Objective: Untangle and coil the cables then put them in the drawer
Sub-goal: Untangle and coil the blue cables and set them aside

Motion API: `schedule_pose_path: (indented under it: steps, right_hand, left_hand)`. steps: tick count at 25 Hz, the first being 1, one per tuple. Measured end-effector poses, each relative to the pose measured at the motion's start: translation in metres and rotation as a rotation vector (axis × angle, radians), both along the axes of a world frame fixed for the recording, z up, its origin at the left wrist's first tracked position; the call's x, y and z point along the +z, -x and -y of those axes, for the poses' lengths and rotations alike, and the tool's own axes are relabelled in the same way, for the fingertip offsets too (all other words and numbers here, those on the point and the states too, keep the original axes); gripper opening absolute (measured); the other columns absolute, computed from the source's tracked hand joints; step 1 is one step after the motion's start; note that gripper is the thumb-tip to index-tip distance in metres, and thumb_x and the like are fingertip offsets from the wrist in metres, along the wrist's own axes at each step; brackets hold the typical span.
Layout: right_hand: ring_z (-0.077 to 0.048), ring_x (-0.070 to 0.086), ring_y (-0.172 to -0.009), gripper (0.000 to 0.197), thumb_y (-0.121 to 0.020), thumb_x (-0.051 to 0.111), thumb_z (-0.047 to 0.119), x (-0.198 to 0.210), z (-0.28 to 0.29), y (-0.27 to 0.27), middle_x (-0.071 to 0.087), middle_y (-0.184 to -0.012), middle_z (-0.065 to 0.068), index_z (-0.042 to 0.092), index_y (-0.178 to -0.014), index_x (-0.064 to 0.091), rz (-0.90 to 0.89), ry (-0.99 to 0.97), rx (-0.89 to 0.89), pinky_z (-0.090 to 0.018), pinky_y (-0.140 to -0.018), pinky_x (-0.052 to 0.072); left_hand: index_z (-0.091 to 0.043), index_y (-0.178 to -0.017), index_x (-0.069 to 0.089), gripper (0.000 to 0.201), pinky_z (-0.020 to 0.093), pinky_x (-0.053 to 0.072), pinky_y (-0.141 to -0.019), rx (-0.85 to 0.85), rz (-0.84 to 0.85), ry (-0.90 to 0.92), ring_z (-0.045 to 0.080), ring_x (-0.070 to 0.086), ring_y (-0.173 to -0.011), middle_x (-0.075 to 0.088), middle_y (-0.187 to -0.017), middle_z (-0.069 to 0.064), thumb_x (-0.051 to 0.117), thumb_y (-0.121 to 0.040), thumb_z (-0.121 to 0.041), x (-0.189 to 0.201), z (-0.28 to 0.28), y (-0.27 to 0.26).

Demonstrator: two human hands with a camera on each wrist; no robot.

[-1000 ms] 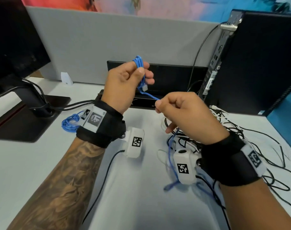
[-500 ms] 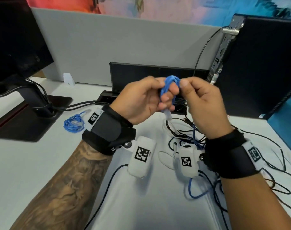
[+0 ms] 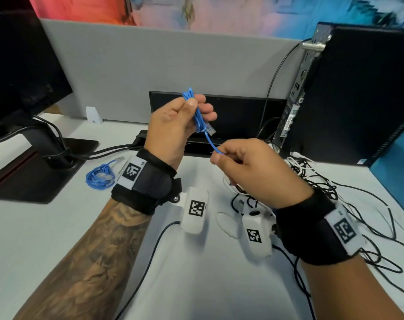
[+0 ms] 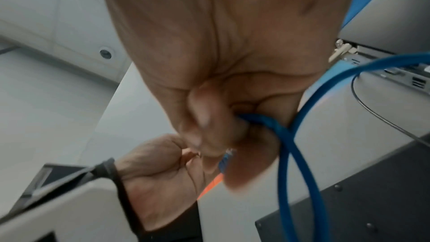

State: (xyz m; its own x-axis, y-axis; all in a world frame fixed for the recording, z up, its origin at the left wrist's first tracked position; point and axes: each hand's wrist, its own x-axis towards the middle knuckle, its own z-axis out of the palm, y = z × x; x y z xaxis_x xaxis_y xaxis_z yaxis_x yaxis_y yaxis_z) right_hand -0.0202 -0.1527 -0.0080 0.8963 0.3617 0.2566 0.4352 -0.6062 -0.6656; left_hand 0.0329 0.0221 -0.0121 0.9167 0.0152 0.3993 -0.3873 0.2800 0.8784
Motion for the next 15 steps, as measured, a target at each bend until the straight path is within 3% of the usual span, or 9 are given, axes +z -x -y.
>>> schedule_pose_path:
  steps: [2, 5, 7, 10, 12, 15]
  right_hand:
    - [-0.007, 0.056, -0.049, 0.024, -0.100, 0.059, 0.025, 0.007, 0.007, 0.005, 0.064, -0.060, 0.000, 0.015, -0.079, 0.066, -0.042, -0.014, 0.023, -0.022, -0.053, 0.048]
    - [-0.012, 0.064, -0.055, 0.019, -0.098, 0.064, 0.022, 0.015, 0.018, 0.007, 0.068, -0.064, -0.001, 0.014, -0.081, 0.071, 0.041, -0.060, 0.031, -0.026, -0.058, 0.051]
    - [-0.012, 0.067, -0.062, 0.012, -0.095, 0.069, 0.020, 0.020, 0.027, 0.006, 0.071, -0.070, 0.003, 0.016, -0.086, 0.076, 0.110, -0.115, 0.023, -0.027, -0.062, 0.054]
    - [-0.006, 0.069, -0.074, 0.009, -0.094, 0.070, 0.017, 0.023, 0.036, 0.006, 0.074, -0.078, 0.008, 0.017, -0.089, 0.078, 0.176, -0.174, 0.021, -0.017, -0.065, 0.051]
    - [-0.009, 0.069, -0.077, 0.007, -0.093, 0.071, 0.016, 0.022, 0.033, 0.007, 0.074, -0.079, 0.006, 0.016, -0.090, 0.077, 0.207, -0.198, 0.039, -0.015, -0.066, 0.049]
    - [-0.014, 0.062, -0.077, 0.005, -0.090, 0.074, 0.015, 0.017, 0.026, 0.005, 0.066, -0.080, 0.003, 0.016, -0.092, 0.070, 0.248, -0.155, 0.042, -0.014, -0.071, 0.045]
  left_hand:
    - [-0.006, -0.102, 0.068, 0.021, 0.036, 0.056, -0.083, 0.047, 0.053, -0.121, 0.027, 0.073, -0.089, 0.071, -0.098, 0.013, 0.048, -0.102, -0.010, 0.002, 0.006, 0.004]
    - [-0.003, -0.101, 0.068, 0.020, 0.024, 0.056, -0.079, 0.106, 0.142, -0.504, 0.014, 0.071, -0.082, 0.071, -0.095, 0.004, 0.049, -0.102, -0.010, 0.001, 0.013, 0.011]
    - [-0.004, -0.097, 0.067, 0.026, 0.025, 0.055, -0.075, 0.035, 0.136, -0.662, 0.012, 0.068, -0.076, 0.070, -0.085, 0.002, 0.047, -0.104, -0.019, 0.002, 0.016, 0.019]
    - [-0.008, -0.089, 0.065, 0.042, 0.031, 0.052, -0.071, -0.181, 0.102, -0.848, 0.015, 0.059, -0.065, 0.062, -0.073, 0.004, 0.040, -0.104, -0.038, 0.012, 0.017, 0.028]
    - [-0.008, -0.086, 0.065, 0.044, 0.030, 0.051, -0.066, -0.274, 0.059, -0.864, 0.010, 0.053, -0.062, 0.057, -0.068, -0.001, 0.044, -0.101, -0.043, 0.017, 0.012, 0.031]
    - [-0.008, -0.074, 0.062, 0.037, 0.021, 0.044, -0.057, -0.378, -0.060, -0.683, 0.014, 0.041, -0.054, 0.045, -0.057, 0.000, 0.053, -0.093, -0.039, 0.019, -0.003, 0.026]
